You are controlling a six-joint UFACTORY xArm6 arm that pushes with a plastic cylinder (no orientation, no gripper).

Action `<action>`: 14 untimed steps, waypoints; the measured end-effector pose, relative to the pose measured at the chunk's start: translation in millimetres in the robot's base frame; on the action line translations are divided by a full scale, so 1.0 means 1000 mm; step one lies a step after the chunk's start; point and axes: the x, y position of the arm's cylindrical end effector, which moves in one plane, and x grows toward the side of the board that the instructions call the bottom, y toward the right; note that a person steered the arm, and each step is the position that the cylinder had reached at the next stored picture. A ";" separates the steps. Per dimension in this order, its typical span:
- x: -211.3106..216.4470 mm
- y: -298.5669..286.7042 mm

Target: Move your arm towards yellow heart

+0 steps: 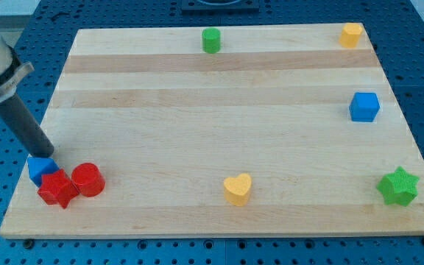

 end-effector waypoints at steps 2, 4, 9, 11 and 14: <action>-0.069 0.015; -0.086 0.107; -0.008 0.167; -0.019 0.219; -0.022 0.299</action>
